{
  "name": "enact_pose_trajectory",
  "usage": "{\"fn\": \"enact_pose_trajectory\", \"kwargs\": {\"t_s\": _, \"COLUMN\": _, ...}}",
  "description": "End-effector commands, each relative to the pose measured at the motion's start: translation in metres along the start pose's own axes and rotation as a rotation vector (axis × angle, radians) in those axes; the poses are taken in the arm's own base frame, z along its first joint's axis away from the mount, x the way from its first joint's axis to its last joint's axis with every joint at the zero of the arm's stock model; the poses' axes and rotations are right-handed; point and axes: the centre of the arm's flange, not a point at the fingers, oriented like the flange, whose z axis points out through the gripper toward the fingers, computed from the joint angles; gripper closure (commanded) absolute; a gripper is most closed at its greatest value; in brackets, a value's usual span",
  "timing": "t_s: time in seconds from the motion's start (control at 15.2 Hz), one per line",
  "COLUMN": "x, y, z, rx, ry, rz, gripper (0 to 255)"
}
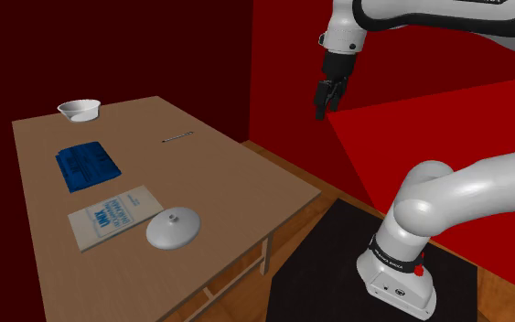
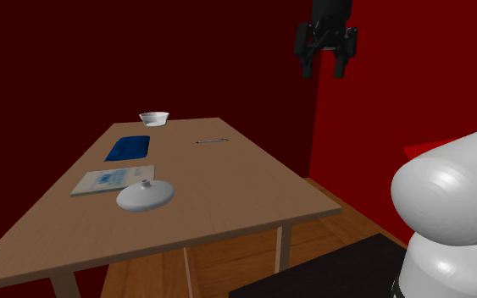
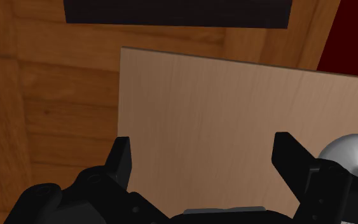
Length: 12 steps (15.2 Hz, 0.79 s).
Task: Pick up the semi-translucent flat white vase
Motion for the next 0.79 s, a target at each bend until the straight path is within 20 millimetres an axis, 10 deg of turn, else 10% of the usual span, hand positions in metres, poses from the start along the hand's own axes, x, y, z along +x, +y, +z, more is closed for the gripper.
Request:
{"fn": "enact_pose_trajectory", "kwargs": {"t_s": 0.0, "x": 0.000, "y": 0.000, "z": 0.000, "rx": 0.000, "ry": 0.000, "rz": 0.000, "gripper": 0}}
{"fn": "enact_pose_trajectory", "kwargs": {"t_s": 0.73, "x": 0.079, "y": -0.114, "z": 0.059, "rx": -0.023, "ry": -0.032, "rz": 0.003, "gripper": 0}}
